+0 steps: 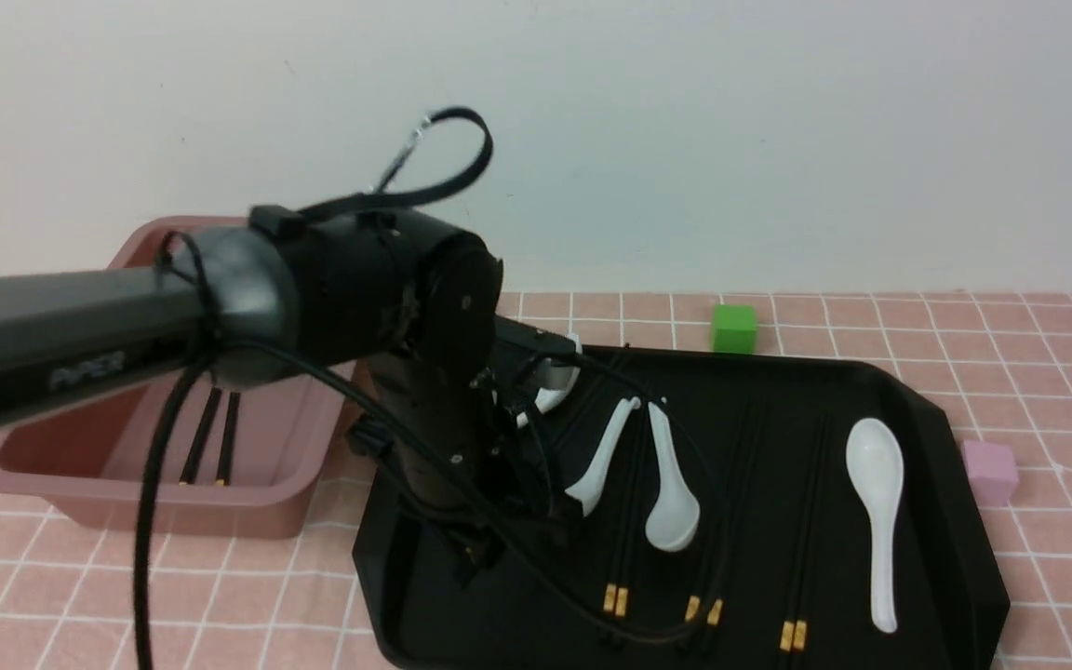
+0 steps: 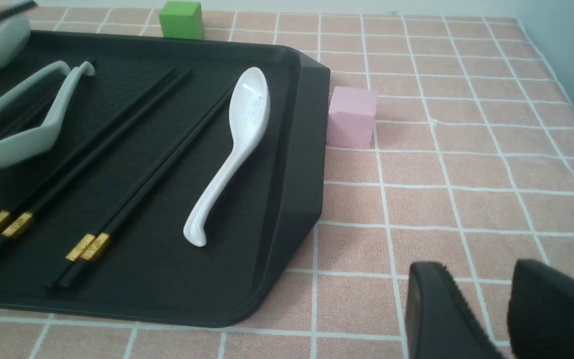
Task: On pink tablecloth take chopsticks from black tray and put them in box.
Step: 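Reach over to the black tray and grasp a pair of chopsticks with the left gripper, then place the chopsticks into the pink bin with the left gripper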
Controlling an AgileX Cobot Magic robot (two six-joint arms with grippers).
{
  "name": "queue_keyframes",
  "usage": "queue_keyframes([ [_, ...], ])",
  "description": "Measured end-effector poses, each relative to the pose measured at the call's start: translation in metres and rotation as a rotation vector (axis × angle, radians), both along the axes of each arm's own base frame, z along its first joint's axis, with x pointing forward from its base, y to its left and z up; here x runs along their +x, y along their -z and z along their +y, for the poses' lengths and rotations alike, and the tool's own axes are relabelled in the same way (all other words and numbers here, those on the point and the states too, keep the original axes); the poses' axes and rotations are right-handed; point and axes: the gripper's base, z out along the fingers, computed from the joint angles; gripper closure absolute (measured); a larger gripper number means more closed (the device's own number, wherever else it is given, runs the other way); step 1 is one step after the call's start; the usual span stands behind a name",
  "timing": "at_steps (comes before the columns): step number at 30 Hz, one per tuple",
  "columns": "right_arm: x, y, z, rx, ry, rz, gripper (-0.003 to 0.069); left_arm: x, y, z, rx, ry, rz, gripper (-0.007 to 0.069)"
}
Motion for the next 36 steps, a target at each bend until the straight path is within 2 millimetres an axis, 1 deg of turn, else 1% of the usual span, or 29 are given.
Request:
queue_keyframes([
  [1,0.000,0.000,0.000,0.000,0.000,0.000,0.0419,-0.001,-0.002,0.000,-0.001,0.001,0.000,0.0498],
  [4,0.000,0.000,0.000,0.000,0.000,0.000,0.0419,-0.016,-0.031,0.004,-0.030,0.035,-0.026,0.0498],
  [5,0.000,0.000,0.000,0.000,0.000,0.000,0.0419,-0.019,-0.037,0.005,-0.037,0.041,-0.038,0.0498],
  [7,0.000,0.000,0.000,0.000,0.000,0.000,0.0419,-0.032,-0.061,0.009,-0.059,0.064,-0.067,0.0498],
  [9,0.000,0.000,0.000,0.000,0.000,0.000,0.0419,-0.037,-0.072,0.013,-0.073,0.066,-0.090,0.0498],
  [11,0.000,0.000,0.000,0.000,0.000,0.000,0.0419,-0.036,-0.079,0.021,-0.073,0.050,-0.111,0.0498],
  [12,0.000,0.000,0.000,0.000,0.000,0.000,0.0419,-0.036,-0.079,0.022,-0.070,0.048,-0.111,0.0498],
  [15,0.000,0.000,0.000,0.000,0.000,0.000,0.0419,-0.022,-0.078,0.042,-0.054,-0.018,-0.115,0.0498],
  [19,0.000,0.000,0.000,0.000,0.000,0.000,0.0419,-0.001,-0.071,0.071,-0.028,-0.128,-0.105,0.0498],
  [20,0.000,0.000,0.000,0.000,0.000,0.000,0.0419,0.002,-0.070,0.075,-0.023,-0.141,-0.105,0.0498],
  [21,0.000,0.000,0.000,0.000,0.000,0.000,0.0419,0.008,-0.068,0.085,-0.017,-0.173,-0.106,0.0498],
  [22,0.000,0.000,0.000,0.000,0.000,0.000,0.0419,0.009,-0.067,0.086,-0.016,-0.178,-0.108,0.0498],
  [23,0.000,0.000,0.000,0.000,0.000,0.000,0.0419,0.017,-0.064,0.099,-0.013,-0.220,-0.108,0.0498],
  [25,0.000,0.000,0.000,0.000,0.000,0.000,0.0419,0.021,-0.062,0.106,-0.010,-0.243,-0.107,0.0498],
  [26,0.000,0.000,0.000,0.000,0.000,0.000,0.0419,0.027,-0.059,0.116,-0.008,-0.276,-0.108,0.0498],
  [28,0.000,0.000,0.000,0.000,0.000,0.000,0.0419,0.034,-0.055,0.128,-0.003,-0.312,-0.107,0.0498],
  [30,0.000,0.000,0.000,0.000,0.000,0.000,0.0419,0.043,-0.045,0.144,0.008,-0.362,-0.093,0.0498],
  [32,0.000,0.000,0.000,0.000,0.000,0.000,0.0419,0.050,-0.035,0.153,0.020,-0.391,-0.069,0.0498],
  [34,0.000,0.000,0.000,0.000,0.000,0.000,0.0419,0.055,-0.024,0.159,0.040,-0.404,-0.045,0.0498],
  [35,0.000,0.000,0.000,0.000,0.000,0.000,0.0419,0.055,-0.022,0.159,0.041,-0.404,-0.044,0.0498],
  [36,0.000,0.000,0.000,0.000,0.000,0.000,0.0419,0.058,-0.015,0.160,0.048,-0.408,-0.026,0.0498],
])
